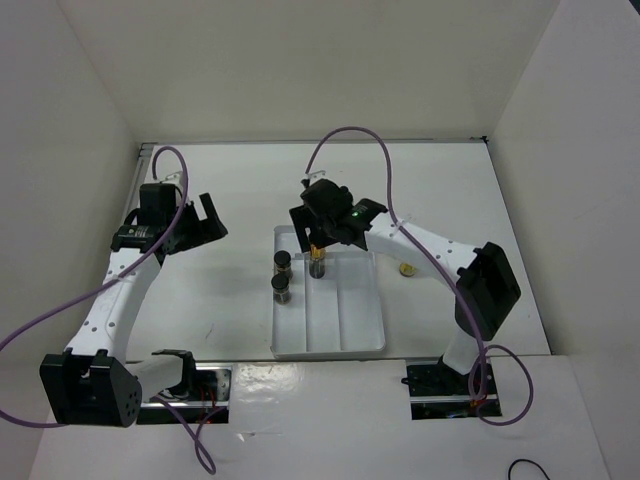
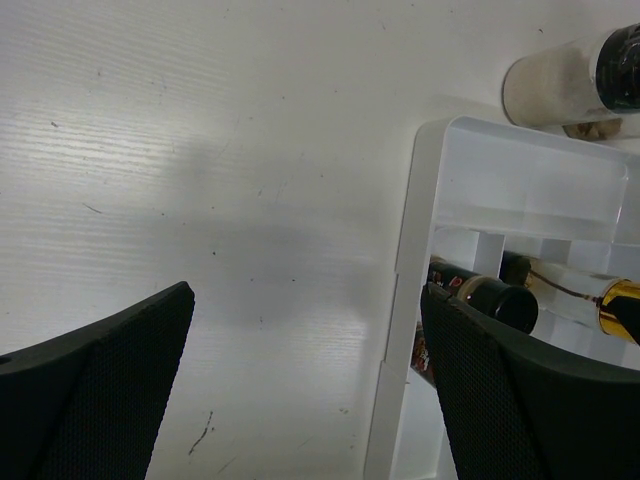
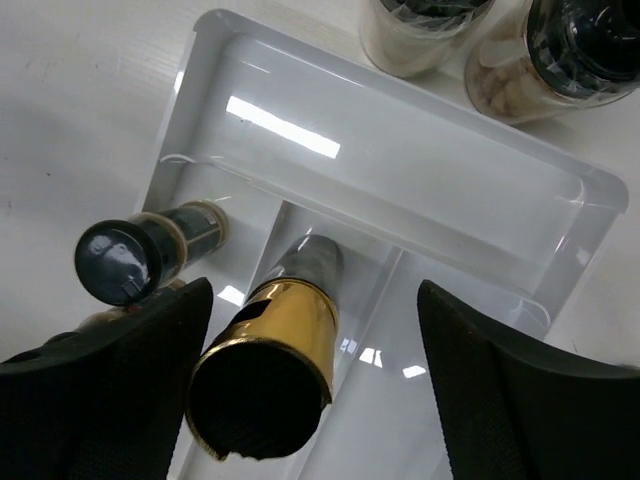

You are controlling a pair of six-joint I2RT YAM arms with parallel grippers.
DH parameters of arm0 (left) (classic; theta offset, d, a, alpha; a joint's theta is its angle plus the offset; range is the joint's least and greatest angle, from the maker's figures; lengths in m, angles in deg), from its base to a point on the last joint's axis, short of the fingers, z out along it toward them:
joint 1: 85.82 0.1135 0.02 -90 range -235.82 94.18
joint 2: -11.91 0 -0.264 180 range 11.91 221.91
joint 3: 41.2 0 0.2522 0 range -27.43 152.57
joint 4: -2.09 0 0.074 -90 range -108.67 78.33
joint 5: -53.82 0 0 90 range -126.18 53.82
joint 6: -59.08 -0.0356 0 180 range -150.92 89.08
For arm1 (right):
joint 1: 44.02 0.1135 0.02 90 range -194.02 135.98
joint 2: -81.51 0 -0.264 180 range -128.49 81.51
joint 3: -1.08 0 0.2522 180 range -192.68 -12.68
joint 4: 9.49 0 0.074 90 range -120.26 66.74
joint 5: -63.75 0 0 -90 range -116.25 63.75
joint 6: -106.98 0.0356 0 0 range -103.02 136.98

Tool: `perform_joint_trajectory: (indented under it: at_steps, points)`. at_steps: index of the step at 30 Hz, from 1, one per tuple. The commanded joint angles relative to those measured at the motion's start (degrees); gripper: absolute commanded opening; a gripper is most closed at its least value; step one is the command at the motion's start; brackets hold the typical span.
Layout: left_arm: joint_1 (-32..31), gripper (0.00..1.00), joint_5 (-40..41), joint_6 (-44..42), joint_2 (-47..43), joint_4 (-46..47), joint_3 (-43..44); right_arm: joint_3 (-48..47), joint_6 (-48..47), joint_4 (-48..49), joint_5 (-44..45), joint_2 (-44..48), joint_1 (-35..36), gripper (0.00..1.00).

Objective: Organize the condiment bottles

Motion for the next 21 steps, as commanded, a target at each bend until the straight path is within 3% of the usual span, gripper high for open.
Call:
perform_joint_trajectory:
  at_steps: [1, 8, 12, 15, 21]
  points:
    - [0.4, 1.00, -1.2, -1.1, -0.8, 2.4, -0.3, -5.4, 0.3, -2.5, 1.8, 1.4, 0.5, 0.89]
    - [0.4, 1.00, -2.3, -1.1, 0.2, 2.9, 0.2, -12.1, 1.9, -6.9, 6.2, 8.3, 0.5, 0.94]
    - [0.4, 1.00, -3.4, -1.1, 0.9, 3.4, 0.2, -7.5, 2.9, -6.6, 8.0, 13.8, -6.1, 0.95]
    - [0.4, 1.00, -3.9, -1.7, 1.5, 3.4, 0.2, -2.2, 3.7, -6.6, 3.6, 17.4, -17.8, 0.95]
    - [0.4, 1.00, -4.9, -2.2, 2.6, 3.4, 0.8, 4.6, 6.8, -13.0, 6.6, 18.8, -24.0, 0.97]
